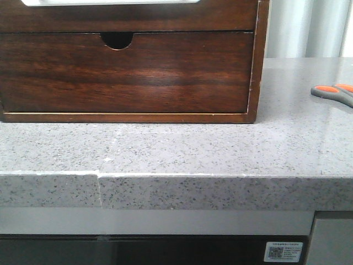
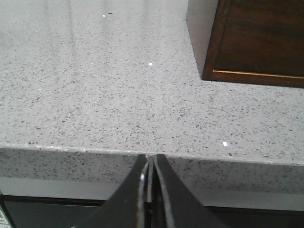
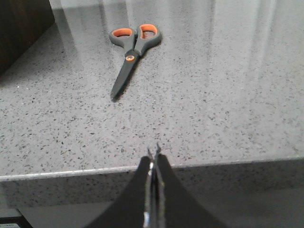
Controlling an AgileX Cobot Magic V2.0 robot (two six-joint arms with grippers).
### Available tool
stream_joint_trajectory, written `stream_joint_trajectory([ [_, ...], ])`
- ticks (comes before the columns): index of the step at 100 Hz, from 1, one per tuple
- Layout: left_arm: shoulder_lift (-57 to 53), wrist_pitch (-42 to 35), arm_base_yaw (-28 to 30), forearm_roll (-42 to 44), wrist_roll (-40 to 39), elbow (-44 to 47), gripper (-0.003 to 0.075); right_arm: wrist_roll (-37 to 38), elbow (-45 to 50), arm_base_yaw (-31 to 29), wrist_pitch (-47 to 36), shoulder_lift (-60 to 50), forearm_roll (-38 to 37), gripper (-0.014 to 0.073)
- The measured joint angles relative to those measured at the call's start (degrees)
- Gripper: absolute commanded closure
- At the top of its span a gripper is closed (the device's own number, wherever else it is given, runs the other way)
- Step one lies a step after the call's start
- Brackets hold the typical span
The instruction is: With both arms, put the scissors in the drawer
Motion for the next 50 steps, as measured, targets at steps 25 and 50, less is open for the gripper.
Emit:
stream_joint_trajectory([
  [25, 0.0, 0.0, 0.0, 0.0, 0.0, 0.0, 0.0739, 0.0, 0.0, 0.0, 0.0, 0.0, 0.0, 0.0655],
  [50, 0.0, -0.5, 0.0, 4.3, 0.0, 0.0, 0.0739, 0.0, 0.0, 0.0, 0.0, 0.0, 0.0, 0.0655],
])
